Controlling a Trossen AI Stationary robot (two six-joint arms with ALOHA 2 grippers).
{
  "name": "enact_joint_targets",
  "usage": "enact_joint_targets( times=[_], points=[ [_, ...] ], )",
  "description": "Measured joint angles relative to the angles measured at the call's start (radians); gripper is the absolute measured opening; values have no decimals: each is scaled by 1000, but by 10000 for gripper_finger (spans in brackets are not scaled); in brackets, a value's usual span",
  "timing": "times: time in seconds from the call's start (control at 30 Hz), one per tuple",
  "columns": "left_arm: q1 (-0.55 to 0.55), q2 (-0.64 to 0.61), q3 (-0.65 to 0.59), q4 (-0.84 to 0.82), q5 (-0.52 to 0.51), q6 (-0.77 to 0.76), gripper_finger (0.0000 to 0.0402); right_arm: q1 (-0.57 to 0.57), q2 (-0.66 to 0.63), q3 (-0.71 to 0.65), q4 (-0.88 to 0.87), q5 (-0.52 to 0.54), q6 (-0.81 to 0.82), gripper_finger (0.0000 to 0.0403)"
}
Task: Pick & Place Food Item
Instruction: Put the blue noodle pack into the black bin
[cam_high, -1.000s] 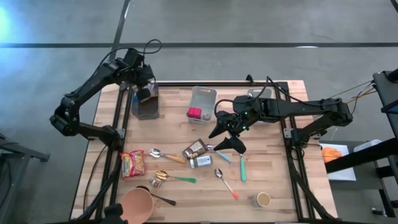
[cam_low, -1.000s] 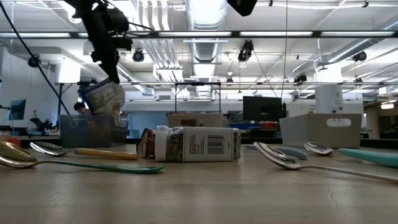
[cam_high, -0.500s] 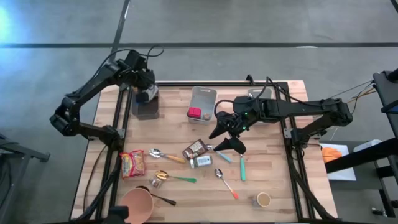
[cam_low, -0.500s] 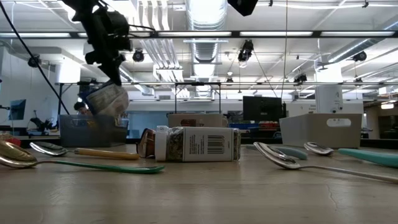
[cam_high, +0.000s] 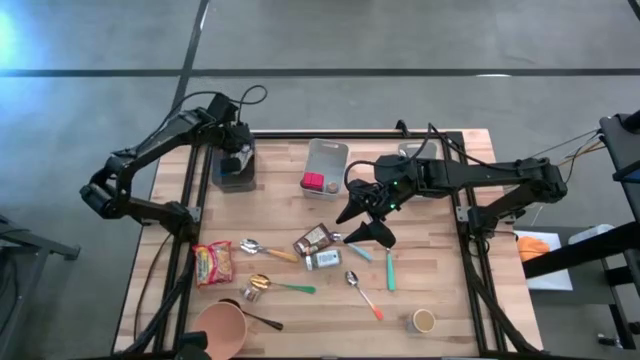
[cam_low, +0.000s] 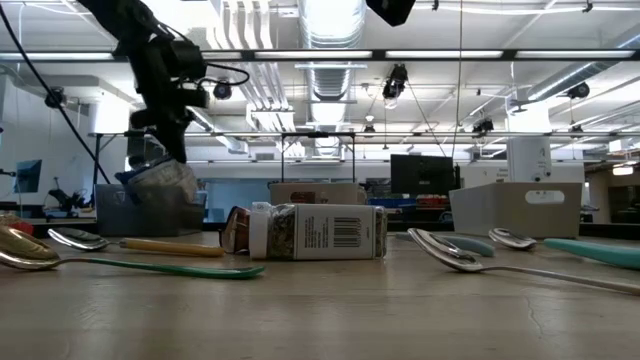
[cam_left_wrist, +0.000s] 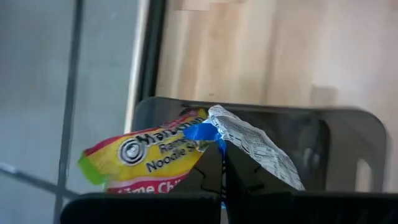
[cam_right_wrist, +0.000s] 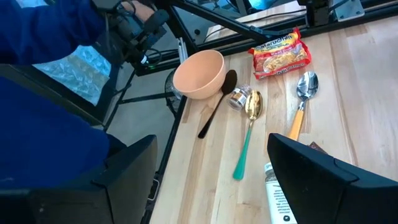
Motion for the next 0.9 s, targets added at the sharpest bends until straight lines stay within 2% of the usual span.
enact_joint_targets(
  times=[0.13,0.33,0.6,0.9],
  points=[
    [1,0,-28,50,-45,-125,0,2,0,0,0,0,0,302],
    [1,-1,-54,55,-70,-217,0,2,0,0,0,0,1,302],
    [1,-1,-72,56,-285,-502,0,9,0,0,0,1,4,302],
    [1,-1,-72,46,-318,-663,0,13,0,0,1,1,26,302]
  ],
)
